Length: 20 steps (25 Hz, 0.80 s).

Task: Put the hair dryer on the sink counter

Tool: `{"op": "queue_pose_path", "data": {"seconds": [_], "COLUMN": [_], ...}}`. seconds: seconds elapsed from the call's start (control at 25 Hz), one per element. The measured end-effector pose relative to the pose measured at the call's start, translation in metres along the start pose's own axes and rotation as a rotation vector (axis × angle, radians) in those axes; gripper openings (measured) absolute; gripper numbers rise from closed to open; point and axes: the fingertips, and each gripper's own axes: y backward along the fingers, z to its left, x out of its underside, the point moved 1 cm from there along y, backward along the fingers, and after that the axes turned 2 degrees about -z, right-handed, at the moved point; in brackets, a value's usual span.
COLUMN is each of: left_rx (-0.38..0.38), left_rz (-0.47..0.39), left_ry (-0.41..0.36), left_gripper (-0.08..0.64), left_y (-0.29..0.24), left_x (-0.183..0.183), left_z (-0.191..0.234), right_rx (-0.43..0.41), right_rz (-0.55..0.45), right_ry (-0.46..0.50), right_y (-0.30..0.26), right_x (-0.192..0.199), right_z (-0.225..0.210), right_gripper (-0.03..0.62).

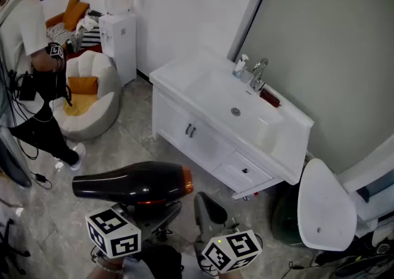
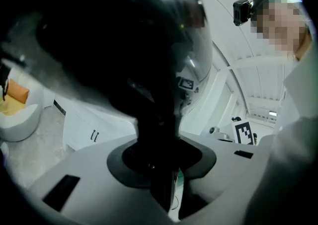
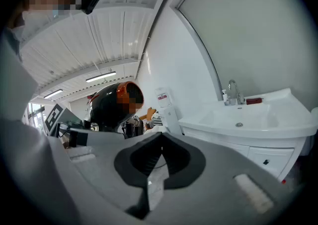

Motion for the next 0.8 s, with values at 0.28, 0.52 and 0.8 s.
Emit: {"op": "queue_pose_path", "data": {"seconds": [0.28,0.52,0.8], "left_rx": [-0.007,-0.001,0.002], "left_rz": [0.008,0.024,0.033], "left_ry": [-0.017,-0.036,-0.036], "left_gripper": [0.130,0.130,0.130], "left_y": [-0.006,-0.010,-0.016], "left_x": [-0.002,0.003,0.008], "left_z": [-0.006,-0.008,-0.013], "right_rx": [-0.005,-0.004,0.010], "right_rz": [-0.006,-0.014,-0.008], "right_ry": [0.002,0.001,0.007], "right_y": [0.002,0.005,0.012], "right_x": [-0.001,-0.003,-0.001], "right_z": [-0.005,-0.008,-0.016], "right_gripper": [-0.002,-0.002,-0.002]}}
